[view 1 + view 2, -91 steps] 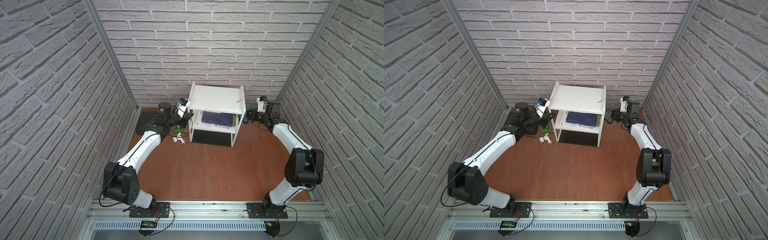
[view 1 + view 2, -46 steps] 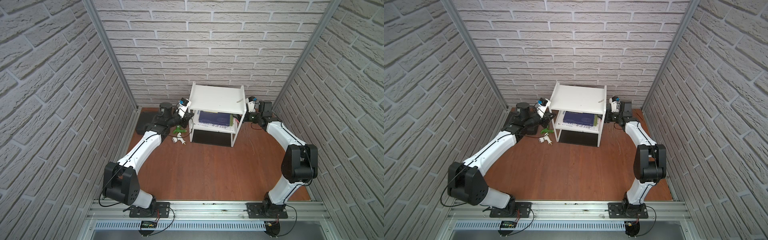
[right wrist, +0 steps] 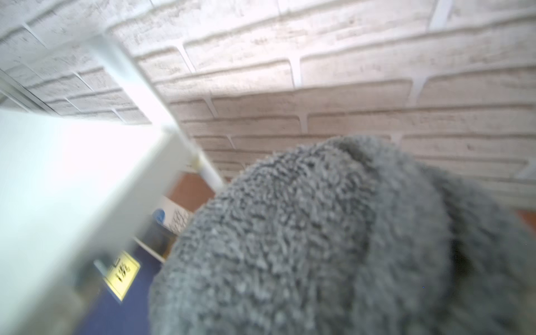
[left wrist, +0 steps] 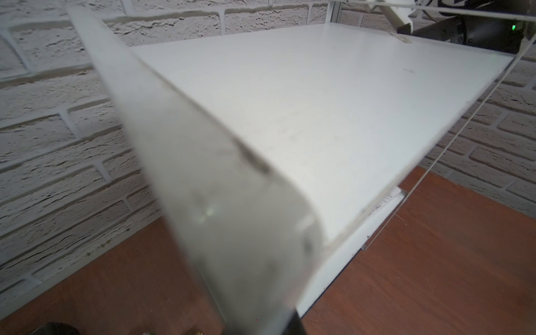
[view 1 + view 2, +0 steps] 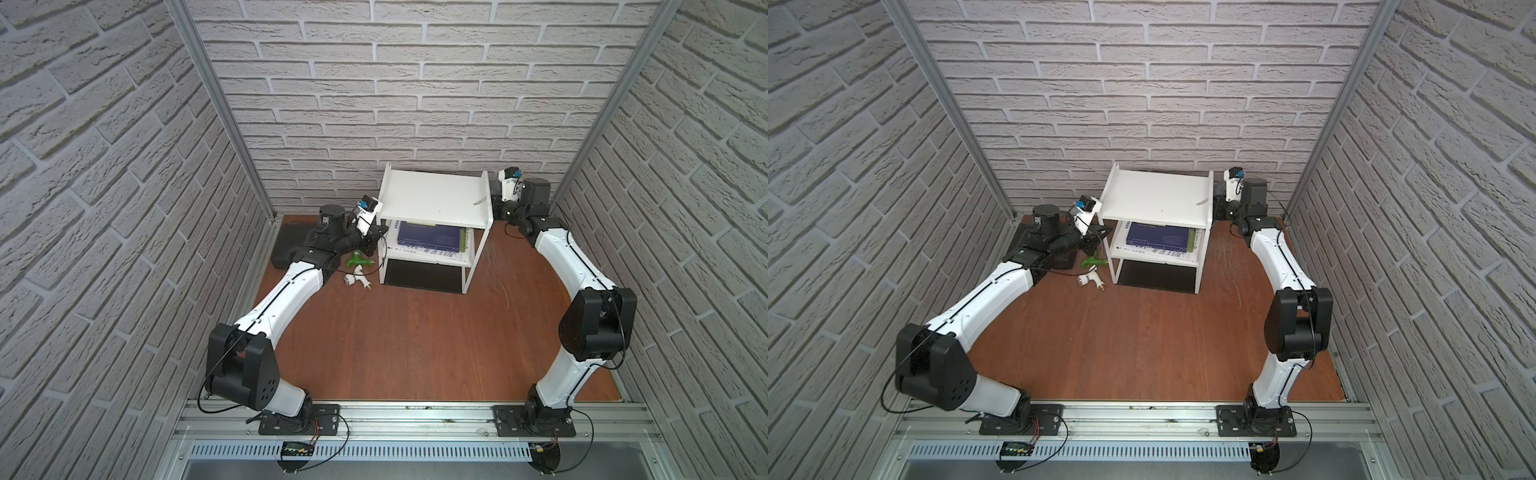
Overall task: Wipe the bookshelf clean with a cloth
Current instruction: Wipe the dust from the shelf.
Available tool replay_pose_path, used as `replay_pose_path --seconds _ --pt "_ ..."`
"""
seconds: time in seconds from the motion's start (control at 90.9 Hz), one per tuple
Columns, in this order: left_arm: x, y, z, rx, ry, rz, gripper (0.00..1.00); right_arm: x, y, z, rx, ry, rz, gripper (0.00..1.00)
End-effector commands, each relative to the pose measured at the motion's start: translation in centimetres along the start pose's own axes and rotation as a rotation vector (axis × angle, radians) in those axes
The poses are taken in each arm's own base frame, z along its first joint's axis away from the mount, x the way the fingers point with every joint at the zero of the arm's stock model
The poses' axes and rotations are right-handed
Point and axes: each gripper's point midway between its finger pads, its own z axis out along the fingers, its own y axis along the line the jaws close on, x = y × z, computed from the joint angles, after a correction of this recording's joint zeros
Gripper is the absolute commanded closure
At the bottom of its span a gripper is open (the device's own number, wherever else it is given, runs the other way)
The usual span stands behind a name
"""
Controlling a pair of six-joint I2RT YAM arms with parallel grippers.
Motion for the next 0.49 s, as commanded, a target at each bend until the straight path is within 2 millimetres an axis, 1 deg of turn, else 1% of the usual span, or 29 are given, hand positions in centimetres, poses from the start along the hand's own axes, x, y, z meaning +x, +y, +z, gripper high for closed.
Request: replay_pose_path --seconds 0.0,0.033,0.055,0.066,0.077,0.121,0.154,0.209,0.253,0.275,0.352,0.396,0.44,0.484 --pt "4.8 3.3 0.5 -0.152 0.161 -0.088 1.00 5.0 -1.0 2.0 -0.008 0.149 0.010 0.97" --pt "4.8 3.4 0.4 -0.158 0.163 -0.092 1.00 6.4 -1.8 1.8 0.018 0.186 0.000 0.97" --pt "4.8 3.5 0.4 -0.165 0.163 -0.097 1.00 6.7 -1.9 1.1 0.031 0.193 -0.017 0.97" --pt "4.8 3.5 0.3 -0.167 0.164 -0.099 1.00 7.1 -2.5 1.1 0.054 0.202 -0.022 0.97" --pt "4.8 3.5 0.3 -0.168 0.164 -0.100 1.00 6.5 -2.2 0.3 0.053 0.186 -0.035 0.97" --pt "4.8 3.4 0.3 -0.169 0.165 -0.102 1.00 7.3 -3.4 -1.3 0.118 0.191 -0.055 0.97" --pt "4.8 3.2 0.3 -0.167 0.164 -0.101 1.00 7.3 -3.9 -2.6 0.149 0.179 -0.066 0.97" --pt "4.8 3.0 0.2 -0.168 0.163 -0.098 1.00 8.4 -4.0 -4.3 0.161 0.184 -0.078 0.98" --pt "4.9 3.0 0.2 -0.177 0.169 -0.097 1.00 9.1 -3.0 -5.1 0.122 0.195 -0.090 0.97" --pt "4.8 2.8 0.2 -0.180 0.171 -0.094 1.00 9.5 -2.2 -5.5 0.083 0.200 -0.086 0.97" --pt "4.9 2.5 0.3 -0.191 0.188 -0.087 1.00 10.4 0.7 -6.1 -0.060 0.207 -0.032 0.97" --pt "4.9 2.2 0.4 -0.188 0.189 -0.082 1.00 10.7 1.9 -6.4 -0.121 0.214 0.004 0.97" --pt "4.8 1.9 0.4 -0.182 0.186 -0.081 1.00 11.0 2.4 -6.9 -0.137 0.215 0.025 0.97" --pt "4.9 1.7 0.4 -0.178 0.184 -0.083 1.00 10.9 2.2 -7.3 -0.113 0.197 0.020 0.97"
